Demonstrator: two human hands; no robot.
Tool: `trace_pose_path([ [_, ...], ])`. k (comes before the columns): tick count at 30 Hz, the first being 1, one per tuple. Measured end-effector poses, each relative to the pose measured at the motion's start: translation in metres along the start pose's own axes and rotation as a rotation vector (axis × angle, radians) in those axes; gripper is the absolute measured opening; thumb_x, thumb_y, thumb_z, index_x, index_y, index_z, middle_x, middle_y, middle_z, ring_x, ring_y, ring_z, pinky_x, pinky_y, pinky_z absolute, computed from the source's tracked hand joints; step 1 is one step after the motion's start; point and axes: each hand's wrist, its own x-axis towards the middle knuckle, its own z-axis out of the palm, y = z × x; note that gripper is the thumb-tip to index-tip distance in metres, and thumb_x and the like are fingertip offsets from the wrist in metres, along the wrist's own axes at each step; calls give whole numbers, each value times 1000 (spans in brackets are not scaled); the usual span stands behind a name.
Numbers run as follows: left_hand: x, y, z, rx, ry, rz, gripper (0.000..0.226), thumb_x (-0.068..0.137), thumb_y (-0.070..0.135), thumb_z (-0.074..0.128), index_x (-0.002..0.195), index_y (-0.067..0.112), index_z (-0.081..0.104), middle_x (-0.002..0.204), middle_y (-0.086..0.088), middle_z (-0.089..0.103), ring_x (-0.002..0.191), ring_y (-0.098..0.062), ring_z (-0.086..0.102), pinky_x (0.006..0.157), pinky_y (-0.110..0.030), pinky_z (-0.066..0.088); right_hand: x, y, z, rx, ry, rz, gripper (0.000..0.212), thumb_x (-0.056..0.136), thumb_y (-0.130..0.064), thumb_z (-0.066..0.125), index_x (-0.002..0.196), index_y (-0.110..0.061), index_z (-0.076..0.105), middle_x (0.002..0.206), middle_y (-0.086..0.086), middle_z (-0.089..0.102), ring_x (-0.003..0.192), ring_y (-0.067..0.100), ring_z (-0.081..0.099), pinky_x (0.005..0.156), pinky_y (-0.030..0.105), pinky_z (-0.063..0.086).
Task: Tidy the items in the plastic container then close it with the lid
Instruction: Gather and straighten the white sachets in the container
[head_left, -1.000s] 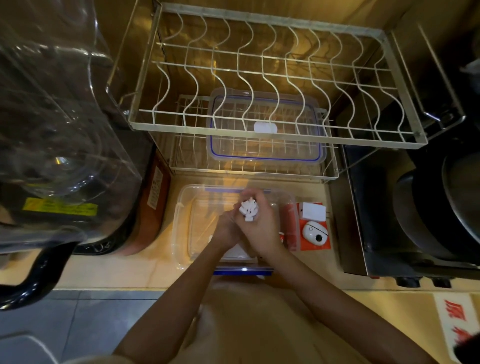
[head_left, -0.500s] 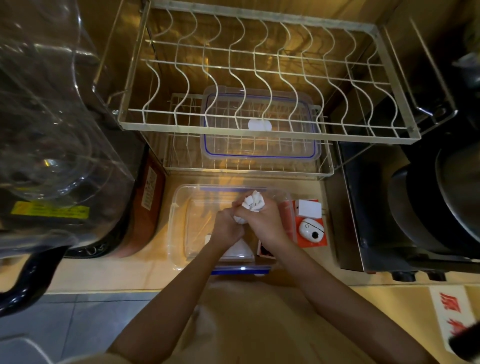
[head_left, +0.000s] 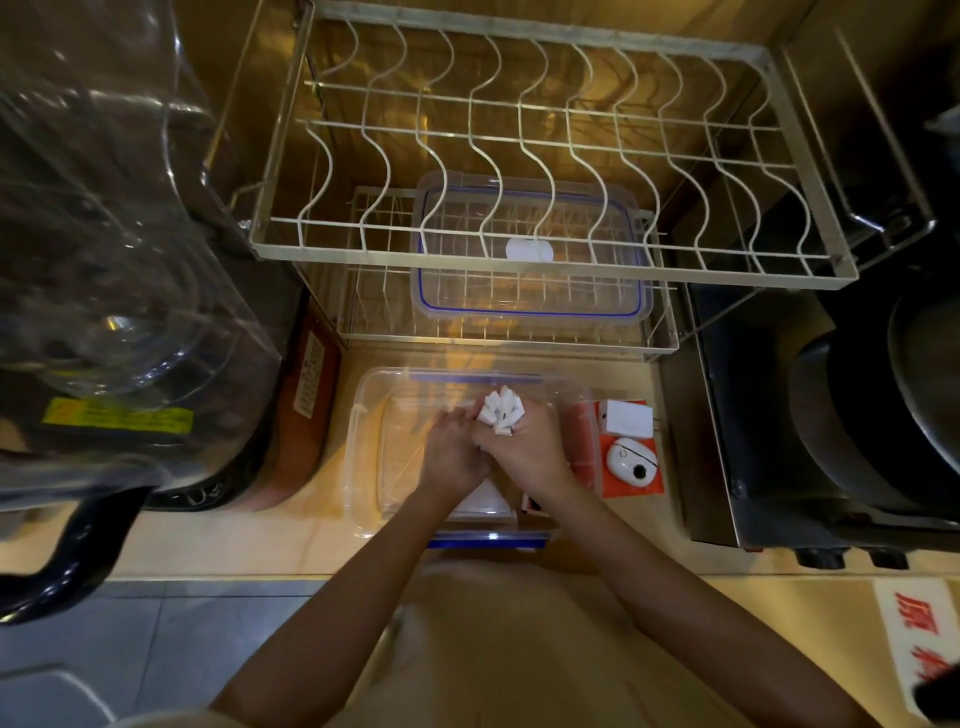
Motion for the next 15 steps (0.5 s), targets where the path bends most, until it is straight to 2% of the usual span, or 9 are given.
trace_pose_path([
  [2, -1, -1, -4, -40, 18, 6, 36, 71, 28, 53, 92, 4, 69, 79, -12, 75, 73, -27, 72, 69, -26, 53, 0, 0, -1, -17, -4, -20, 17, 74, 2, 69, 77, -13, 61, 67, -7, 58, 68, 10, 59, 64, 14, 46],
  [4, -5, 0, -4, -158, 49, -12, 32, 75, 19, 65, 102, 4, 67, 91, -11, 74, 85, -26, 71, 75, -22, 50, 0, 1, -2, 48, -15, 51, 10, 75, 4, 68, 79, -5, 64, 69, 4, 63, 67, 10, 59, 61, 11, 46],
  [5, -6, 2, -6, -221, 79, -50, 37, 77, 14, 68, 112, 4, 63, 100, -8, 71, 94, -22, 68, 80, -19, 46, 1, 1, -3, 113, -26, 122, 9, 75, 4, 68, 83, 0, 65, 74, 12, 66, 69, 11, 61, 63, 13, 48],
  [7, -10, 6, -11, -295, 78, -137, 45, 82, 11, 66, 125, 5, 53, 111, -8, 67, 103, -20, 63, 84, -15, 39, 4, 2, -8, 255, -87, 264, 16, 75, 1, 70, 90, -1, 67, 85, 12, 68, 79, 14, 65, 71, 22, 52],
  [9, -12, 5, -16, -226, 6, -159, 40, 82, 11, 64, 121, 5, 56, 113, -14, 68, 103, -25, 64, 81, -15, 36, 7, 3, -15, 286, -143, 334, 22, 72, -4, 74, 93, -7, 67, 90, 8, 69, 88, 18, 66, 79, 31, 53],
  [11, -13, 4, -25, -142, -74, -138, 36, 81, 14, 64, 116, 8, 59, 111, -14, 69, 101, -26, 64, 81, -19, 39, 9, 6, -22, 239, -144, 343, 45, 67, -7, 80, 109, -12, 63, 101, 6, 66, 96, 18, 64, 82, 32, 52],
  [13, -14, 0, -33, -38, -204, -160, 35, 81, 20, 63, 115, 13, 59, 110, -11, 69, 99, -25, 63, 82, -28, 44, 9, 12, -29, 190, -140, 271, 75, 63, -6, 83, 127, -21, 48, 113, 1, 59, 103, 17, 59, 87, 32, 53],
  [15, -14, -2, -40, 161, -373, -181, 32, 82, 26, 61, 113, 17, 58, 107, -8, 69, 97, -25, 62, 76, -31, 45, 7, 19, -33, 95, -210, 147, 82, 64, -5, 82, 132, -26, 41, 115, -2, 54, 107, 17, 57, 87, 32, 52],
])
